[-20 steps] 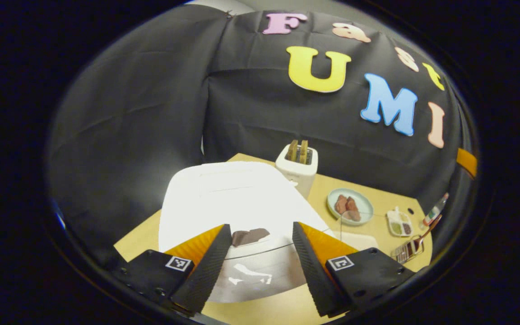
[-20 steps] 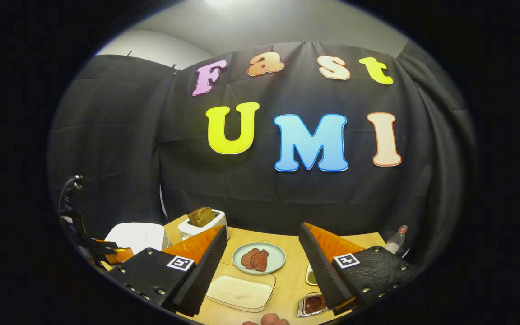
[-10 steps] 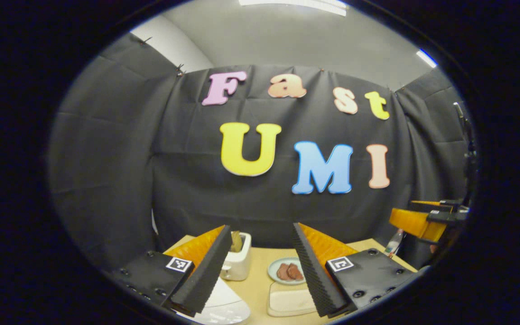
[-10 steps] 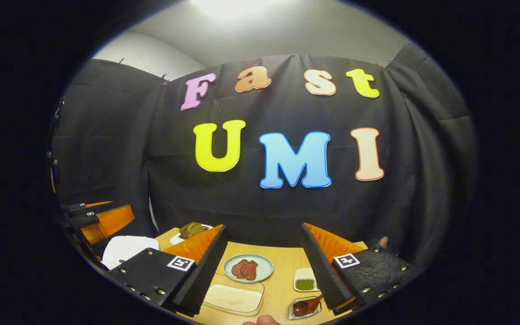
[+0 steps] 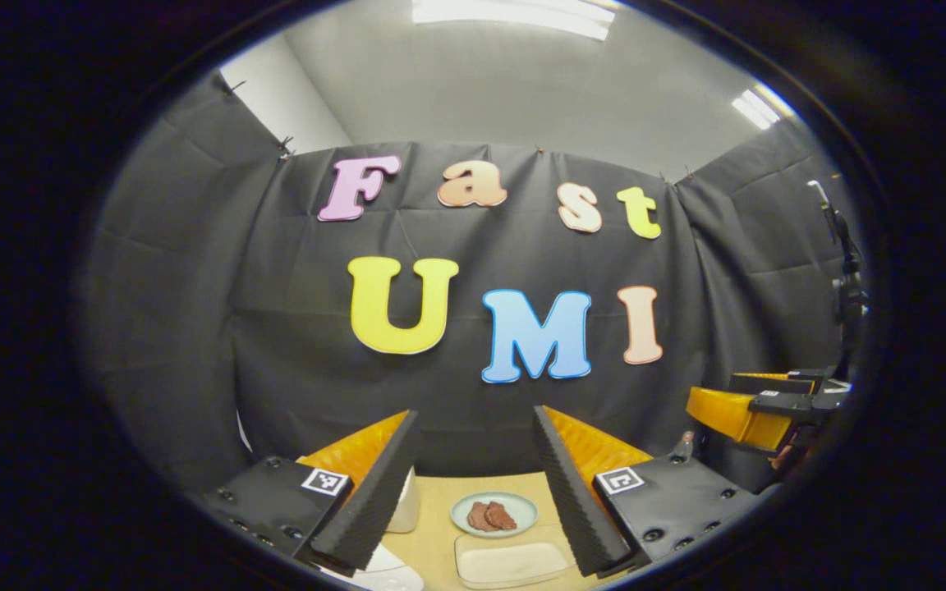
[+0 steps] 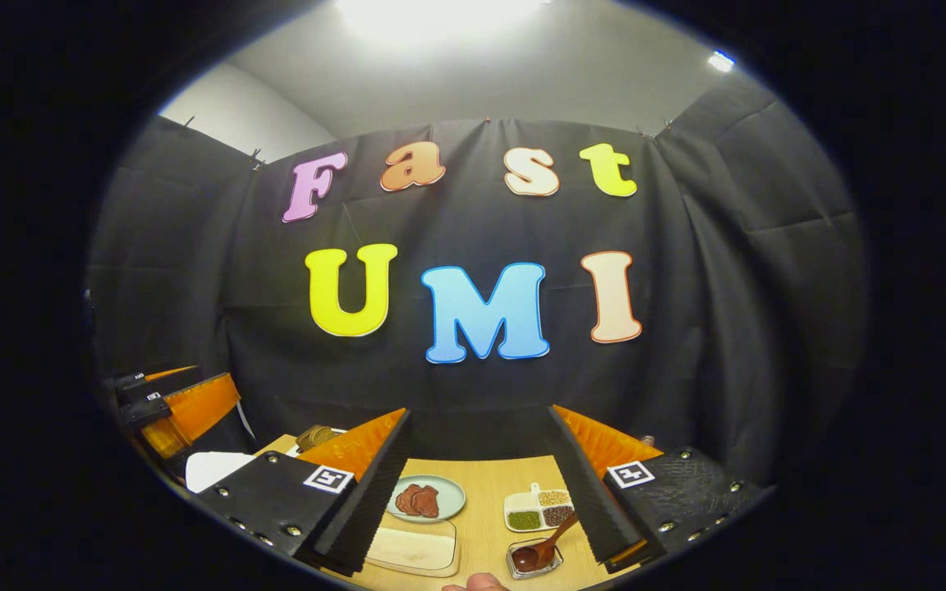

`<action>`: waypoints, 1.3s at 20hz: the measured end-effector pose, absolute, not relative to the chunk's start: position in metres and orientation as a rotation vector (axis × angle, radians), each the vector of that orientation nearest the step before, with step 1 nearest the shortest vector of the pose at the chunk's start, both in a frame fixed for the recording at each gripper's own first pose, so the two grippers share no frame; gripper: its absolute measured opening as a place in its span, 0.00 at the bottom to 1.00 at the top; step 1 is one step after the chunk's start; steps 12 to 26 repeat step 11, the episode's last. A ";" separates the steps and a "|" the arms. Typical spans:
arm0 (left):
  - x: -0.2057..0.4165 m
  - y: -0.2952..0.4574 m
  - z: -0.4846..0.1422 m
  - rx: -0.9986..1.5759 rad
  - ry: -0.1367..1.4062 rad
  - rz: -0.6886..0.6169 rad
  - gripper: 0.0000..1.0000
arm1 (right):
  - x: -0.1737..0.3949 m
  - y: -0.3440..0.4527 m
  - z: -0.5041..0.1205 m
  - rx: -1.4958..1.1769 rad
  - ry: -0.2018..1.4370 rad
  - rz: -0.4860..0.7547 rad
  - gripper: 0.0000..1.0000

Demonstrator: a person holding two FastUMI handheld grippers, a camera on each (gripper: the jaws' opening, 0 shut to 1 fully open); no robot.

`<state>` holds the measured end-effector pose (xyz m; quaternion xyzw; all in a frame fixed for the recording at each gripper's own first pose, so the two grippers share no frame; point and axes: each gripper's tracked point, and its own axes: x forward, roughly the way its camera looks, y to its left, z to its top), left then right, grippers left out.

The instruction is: Close the left gripper, press the button to open the rice cooker; take a wooden spoon from the chopstick holder with the right hand, scoop a spoonful of rice and pour it into the rice cooker, then put the wooden spoon back into the chopstick holder.

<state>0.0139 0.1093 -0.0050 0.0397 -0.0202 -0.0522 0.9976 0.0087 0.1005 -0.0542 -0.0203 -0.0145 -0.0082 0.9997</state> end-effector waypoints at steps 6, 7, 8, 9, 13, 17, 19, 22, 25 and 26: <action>0.012 0.135 0.000 0.082 -0.038 -0.099 0.94 | 0.003 0.121 -0.053 -0.065 -0.033 -0.035 0.97; 0.012 0.136 -0.001 0.078 -0.036 -0.104 0.95 | 0.004 0.124 -0.056 -0.071 -0.026 -0.036 0.97; 0.010 0.137 -0.004 0.069 -0.028 -0.109 0.94 | 0.004 0.127 -0.057 -0.073 -0.016 -0.035 0.97; 0.009 0.139 -0.003 0.065 -0.028 -0.110 0.94 | 0.003 0.129 -0.057 -0.075 -0.013 -0.033 0.97; 0.011 0.146 -0.002 0.068 -0.036 -0.098 0.95 | 0.003 0.133 -0.057 -0.076 -0.012 -0.022 0.97; 0.011 0.146 -0.002 0.068 -0.036 -0.098 0.95 | 0.003 0.133 -0.057 -0.076 -0.012 -0.022 0.97; 0.011 0.146 -0.002 0.068 -0.036 -0.098 0.95 | 0.003 0.133 -0.057 -0.076 -0.012 -0.022 0.97; 0.011 0.146 -0.002 0.068 -0.036 -0.098 0.95 | 0.003 0.133 -0.057 -0.076 -0.012 -0.022 0.97; 0.011 0.146 -0.002 0.068 -0.036 -0.098 0.95 | 0.003 0.133 -0.057 -0.076 -0.012 -0.022 0.97; 0.011 0.146 -0.002 0.068 -0.036 -0.098 0.95 | 0.003 0.133 -0.057 -0.076 -0.012 -0.022 0.97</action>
